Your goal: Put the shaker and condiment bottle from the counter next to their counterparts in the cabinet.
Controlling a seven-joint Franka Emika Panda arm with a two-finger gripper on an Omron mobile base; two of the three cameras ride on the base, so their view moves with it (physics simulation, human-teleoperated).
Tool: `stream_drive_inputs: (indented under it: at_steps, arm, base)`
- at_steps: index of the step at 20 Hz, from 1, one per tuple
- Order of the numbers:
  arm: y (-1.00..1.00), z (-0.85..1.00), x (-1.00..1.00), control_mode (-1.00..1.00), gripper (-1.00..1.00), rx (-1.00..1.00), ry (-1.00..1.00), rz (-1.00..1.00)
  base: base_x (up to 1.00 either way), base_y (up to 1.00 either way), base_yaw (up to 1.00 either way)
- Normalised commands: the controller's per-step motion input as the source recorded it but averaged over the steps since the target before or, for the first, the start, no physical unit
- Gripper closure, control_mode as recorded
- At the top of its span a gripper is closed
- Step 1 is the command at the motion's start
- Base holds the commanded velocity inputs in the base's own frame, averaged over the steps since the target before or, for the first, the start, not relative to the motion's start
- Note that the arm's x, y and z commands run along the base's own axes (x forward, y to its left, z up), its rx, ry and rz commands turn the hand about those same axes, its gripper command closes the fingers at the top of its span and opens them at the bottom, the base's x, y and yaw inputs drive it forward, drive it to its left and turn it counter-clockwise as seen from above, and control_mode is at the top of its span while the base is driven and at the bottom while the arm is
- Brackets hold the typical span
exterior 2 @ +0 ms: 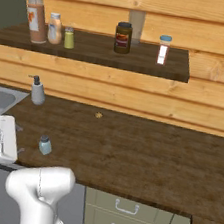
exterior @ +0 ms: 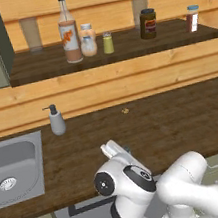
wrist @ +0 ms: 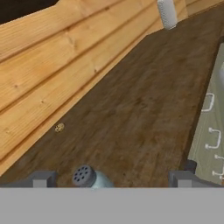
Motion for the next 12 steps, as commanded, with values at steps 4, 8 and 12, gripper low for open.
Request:
stream_drive_inputs:
  at_steps: [4, 8, 12]
  arm:
    - [0.00, -0.28, 0.32, -1.00, -1.00, 0.00, 0.09, 0.00]
    - [0.00, -0.43, 0.15, -1.00, -1.00, 0.00, 0.11, 0.00]
    - [0.00, -0.36, 0.10, -1.00, -1.00, -0.01, 0.04, 0.00]
  base:
    - [0.00, 0.00, 0.00]
    - [0.00, 0.00, 0.00]
    - [0.00, 0.00, 0.00]
